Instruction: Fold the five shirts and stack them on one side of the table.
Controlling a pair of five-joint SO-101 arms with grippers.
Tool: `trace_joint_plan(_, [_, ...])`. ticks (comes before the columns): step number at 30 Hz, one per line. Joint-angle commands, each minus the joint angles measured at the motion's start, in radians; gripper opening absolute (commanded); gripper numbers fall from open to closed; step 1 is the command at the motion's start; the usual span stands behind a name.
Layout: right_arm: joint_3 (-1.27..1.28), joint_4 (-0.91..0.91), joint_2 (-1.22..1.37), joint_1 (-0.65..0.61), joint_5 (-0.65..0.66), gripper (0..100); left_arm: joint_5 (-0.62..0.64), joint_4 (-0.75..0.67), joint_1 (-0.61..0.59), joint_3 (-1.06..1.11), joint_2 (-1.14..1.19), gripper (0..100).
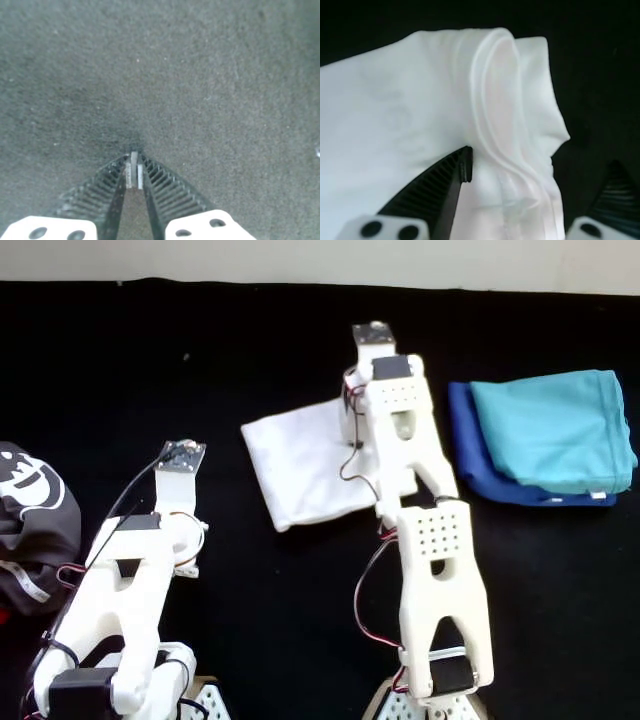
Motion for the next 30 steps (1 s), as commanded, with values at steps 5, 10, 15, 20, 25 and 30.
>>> trace_joint_plan(5, [-0.105, 0.050, 0.096, -0.012, -0.003, 8.6, -0.003, -0.049, 0.007, -0.001, -0.002, 1])
trace_joint_plan(10, [-0.122, 0.110, 0.087, 0.005, -0.002, 0.4, -0.003, -0.052, 0.007, -0.001, -0.002, 1])
trace_joint_plan(15, [-0.232, 0.231, 0.054, 0.039, 0.003, 0.5, -0.003, -0.052, 0.007, -0.001, -0.002, 1])
trace_joint_plan(20, [-0.205, 0.232, -0.091, 0.079, 0.060, 0.5, -0.003, -0.052, 0.007, -0.001, -0.002, 1])
trace_joint_plan(25, [0.071, 0.232, -0.430, 0.102, 0.109, 0.5, -0.003, -0.052, 0.007, -0.001, -0.002, 1])
trace_joint_plan(30, [0.291, 0.225, -0.719, 0.197, 0.175, 0.5, -0.003, -0.052, 0.007, -0.001, -0.002, 1])
